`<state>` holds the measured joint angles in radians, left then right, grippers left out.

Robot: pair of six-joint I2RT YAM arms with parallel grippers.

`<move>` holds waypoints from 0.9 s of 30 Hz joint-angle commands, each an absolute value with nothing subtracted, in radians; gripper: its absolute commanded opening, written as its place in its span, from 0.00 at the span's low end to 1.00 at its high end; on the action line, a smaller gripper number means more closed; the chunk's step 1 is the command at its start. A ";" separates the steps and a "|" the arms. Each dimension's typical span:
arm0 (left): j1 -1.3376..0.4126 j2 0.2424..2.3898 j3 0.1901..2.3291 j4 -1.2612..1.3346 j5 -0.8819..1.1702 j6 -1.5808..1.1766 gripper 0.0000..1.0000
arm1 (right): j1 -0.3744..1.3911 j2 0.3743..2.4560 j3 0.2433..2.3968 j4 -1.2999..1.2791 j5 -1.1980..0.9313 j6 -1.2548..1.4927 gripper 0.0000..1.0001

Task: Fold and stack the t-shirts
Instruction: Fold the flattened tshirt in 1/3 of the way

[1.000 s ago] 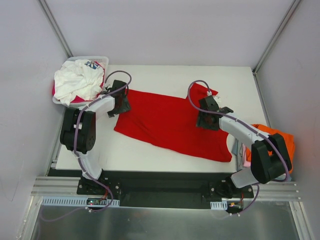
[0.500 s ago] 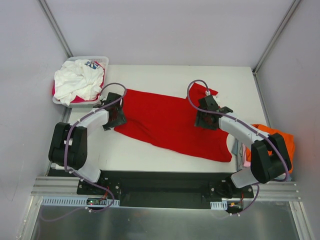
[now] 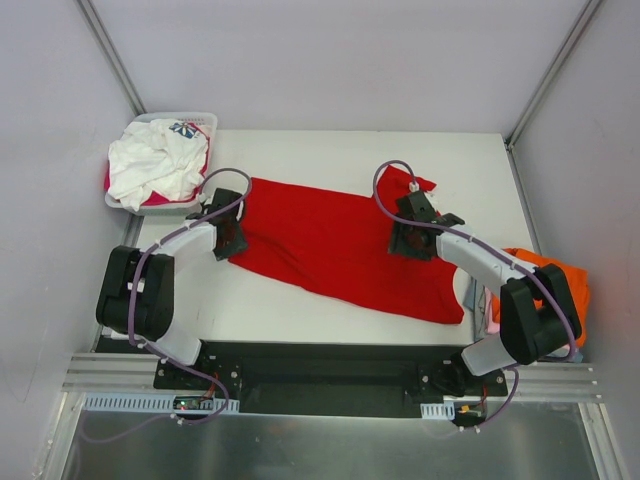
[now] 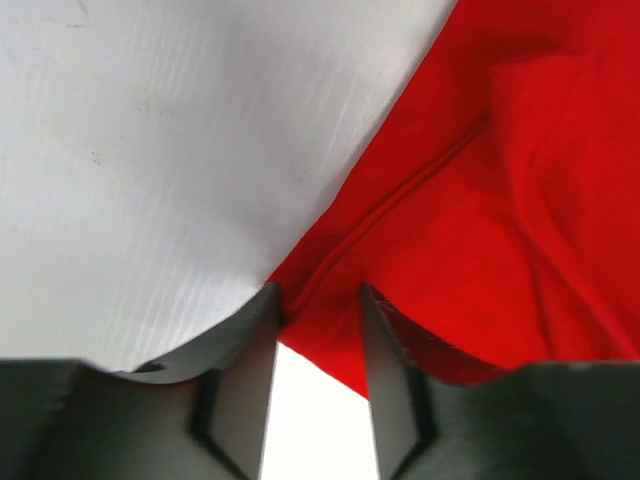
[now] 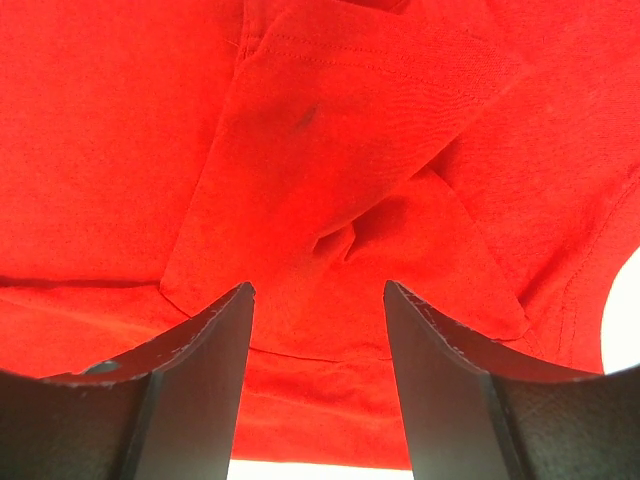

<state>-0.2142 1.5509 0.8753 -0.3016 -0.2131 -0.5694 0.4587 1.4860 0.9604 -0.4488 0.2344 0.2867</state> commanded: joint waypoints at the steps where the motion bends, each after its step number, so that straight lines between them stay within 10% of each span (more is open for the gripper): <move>1: -0.207 1.563 0.867 -0.273 -0.192 -0.578 0.30 | 0.465 1.480 0.953 -0.436 0.233 0.288 0.59; 6: -0.207 1.525 0.847 -0.275 -0.204 -0.578 0.00 | 0.471 1.491 0.957 -0.436 0.227 0.291 0.58; 27: -0.207 1.068 0.522 -0.454 -0.241 -0.670 0.00 | 0.474 1.583 0.887 -0.417 0.140 0.333 0.57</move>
<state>-0.2142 1.1225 0.5579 -0.3637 -0.1936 -0.6228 0.4690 1.5909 0.9241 -0.4278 0.1703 0.2993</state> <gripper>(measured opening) 0.009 0.576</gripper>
